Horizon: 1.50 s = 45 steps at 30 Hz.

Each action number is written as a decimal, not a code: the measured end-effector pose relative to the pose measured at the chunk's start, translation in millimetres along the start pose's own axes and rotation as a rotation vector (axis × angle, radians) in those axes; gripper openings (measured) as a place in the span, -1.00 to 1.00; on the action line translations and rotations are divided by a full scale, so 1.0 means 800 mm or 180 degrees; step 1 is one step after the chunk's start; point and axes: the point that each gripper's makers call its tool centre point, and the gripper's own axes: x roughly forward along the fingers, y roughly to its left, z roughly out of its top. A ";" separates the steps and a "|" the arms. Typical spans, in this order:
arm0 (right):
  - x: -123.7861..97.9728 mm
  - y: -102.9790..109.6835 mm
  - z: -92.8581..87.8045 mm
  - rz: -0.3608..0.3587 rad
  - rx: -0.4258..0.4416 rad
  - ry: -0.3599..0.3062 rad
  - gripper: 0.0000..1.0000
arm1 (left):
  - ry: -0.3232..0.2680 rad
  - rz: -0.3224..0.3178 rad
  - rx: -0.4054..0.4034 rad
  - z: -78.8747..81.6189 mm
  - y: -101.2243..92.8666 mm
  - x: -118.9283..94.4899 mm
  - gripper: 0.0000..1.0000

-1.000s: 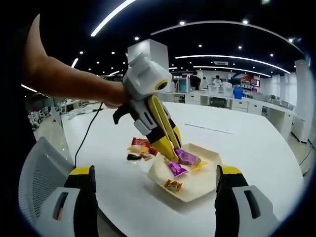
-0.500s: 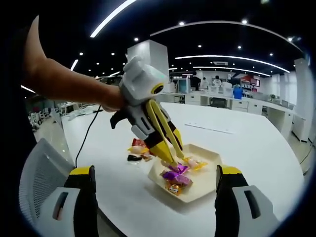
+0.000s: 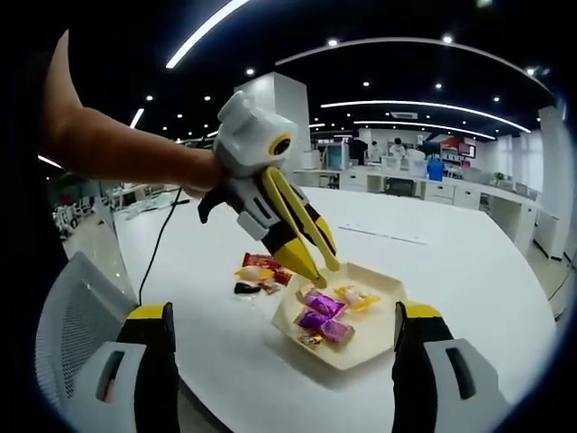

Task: Place the target food into the container with the food tongs after gripping and lifting it, then release it inside without dropping or visibly crushing the food.

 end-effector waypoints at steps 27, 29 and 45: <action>0.002 0.002 -0.006 0.0026 0.0018 0.0080 0.99 | -0.0234 0.0663 -0.0226 -0.067 0.029 -0.070 -0.51; 0.003 0.003 -0.007 0.0030 0.0012 0.0092 0.99 | -0.0217 0.0686 -0.0266 -0.073 0.030 -0.074 -0.51; 0.003 0.002 -0.007 0.0021 0.0038 0.0094 0.99 | -0.0246 0.0950 -0.0474 -0.119 0.028 -0.121 -0.50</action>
